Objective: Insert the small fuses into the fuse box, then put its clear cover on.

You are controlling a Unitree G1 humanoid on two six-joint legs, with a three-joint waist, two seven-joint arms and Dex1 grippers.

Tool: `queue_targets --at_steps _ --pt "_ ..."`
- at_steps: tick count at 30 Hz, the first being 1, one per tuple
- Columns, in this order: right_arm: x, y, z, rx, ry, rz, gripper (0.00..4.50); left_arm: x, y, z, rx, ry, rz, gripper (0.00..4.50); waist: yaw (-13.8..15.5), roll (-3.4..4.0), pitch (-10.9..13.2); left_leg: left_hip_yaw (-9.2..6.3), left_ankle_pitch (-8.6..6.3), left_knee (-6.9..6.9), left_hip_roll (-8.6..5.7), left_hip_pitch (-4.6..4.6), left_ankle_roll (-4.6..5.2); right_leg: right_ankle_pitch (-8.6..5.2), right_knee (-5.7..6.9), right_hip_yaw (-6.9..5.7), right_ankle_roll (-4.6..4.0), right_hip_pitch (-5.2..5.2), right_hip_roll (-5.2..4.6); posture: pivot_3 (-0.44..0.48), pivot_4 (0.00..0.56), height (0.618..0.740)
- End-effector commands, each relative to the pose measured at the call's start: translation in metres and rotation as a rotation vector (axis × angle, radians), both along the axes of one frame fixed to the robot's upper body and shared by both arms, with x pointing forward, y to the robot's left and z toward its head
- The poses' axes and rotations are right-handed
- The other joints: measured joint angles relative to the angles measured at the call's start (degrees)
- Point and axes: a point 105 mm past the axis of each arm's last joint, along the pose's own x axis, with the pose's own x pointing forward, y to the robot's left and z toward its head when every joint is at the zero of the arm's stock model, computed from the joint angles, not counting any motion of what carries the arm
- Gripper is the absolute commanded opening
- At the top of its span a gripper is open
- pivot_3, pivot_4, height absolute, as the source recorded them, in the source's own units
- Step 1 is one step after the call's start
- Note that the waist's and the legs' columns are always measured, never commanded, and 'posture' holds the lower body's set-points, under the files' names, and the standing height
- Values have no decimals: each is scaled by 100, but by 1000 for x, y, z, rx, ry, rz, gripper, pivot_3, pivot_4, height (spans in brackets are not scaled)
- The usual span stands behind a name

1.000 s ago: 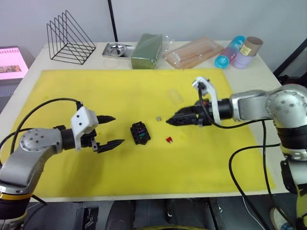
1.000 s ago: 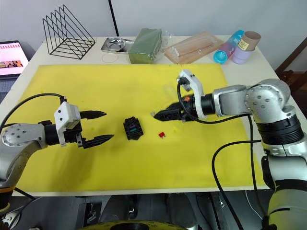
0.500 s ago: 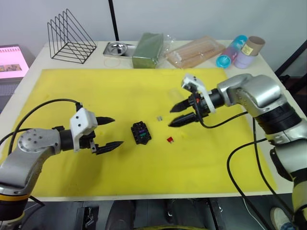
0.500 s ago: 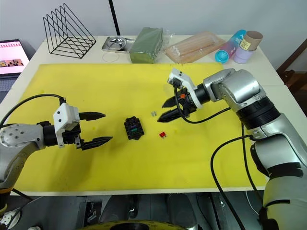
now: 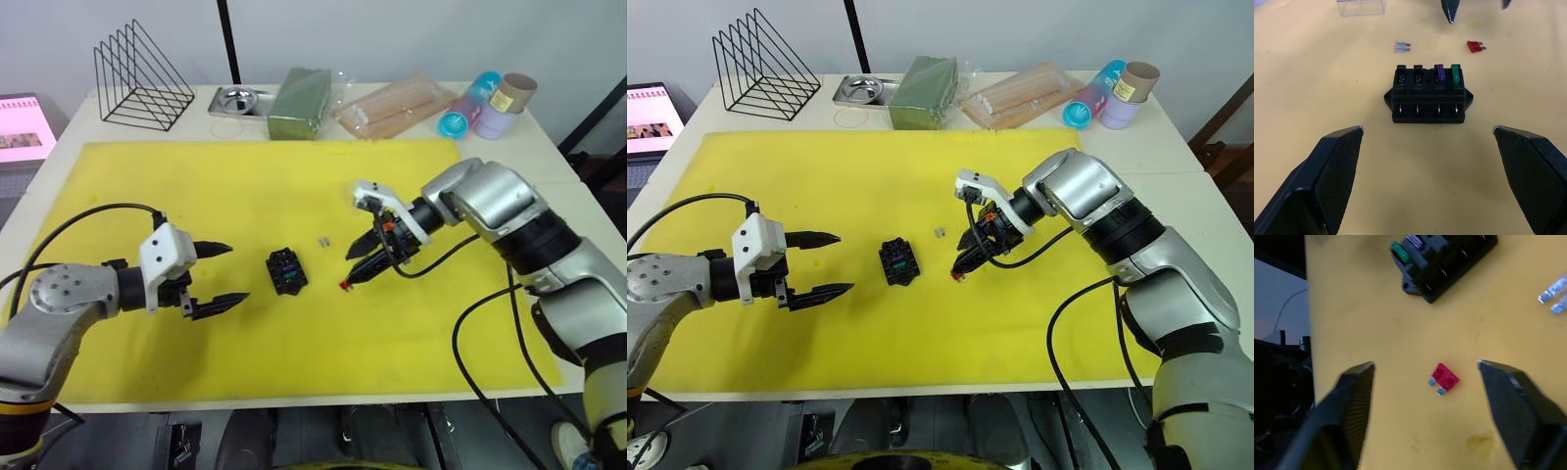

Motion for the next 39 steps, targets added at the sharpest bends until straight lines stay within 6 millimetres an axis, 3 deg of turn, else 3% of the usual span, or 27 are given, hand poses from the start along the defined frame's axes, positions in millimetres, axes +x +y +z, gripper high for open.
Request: queue_targets --at_steps 1,10,14,38,39 --pt "1 1 0 -11 -5 7 3200 -2 -3 12 -1 -41 -14 4500 -1 0 0 0 0 0 0 0 0 0 0 0 0 0 0 0 150 740" --pt "1 -3 -17 -54 68 10 3200 -2 -5 13 -1 -43 -13 4500 -4 0 0 0 0 1 -1 0 0 0 1 0 0 0 0 0 150 740" --pt "3 -4 -22 -64 76 9 2025 -2 -5 14 -2 -45 -9 4500 -4 0 0 -1 0 1 -1 0 0 0 3 0 0 0 1 0 150 740" --pt "10 6 -24 -14 178 -34 2025 -3 -7 15 -9 -44 8 4500 -15 0 0 -1 1 3 -2 3 -1 0 11 0 0 0 4 0 150 740" --pt "11 6 -24 -13 179 -35 1700 -3 -7 15 -9 -43 8 4500 -15 0 0 -1 1 4 -2 3 -1 0 12 0 0 0 3 0 150 740"
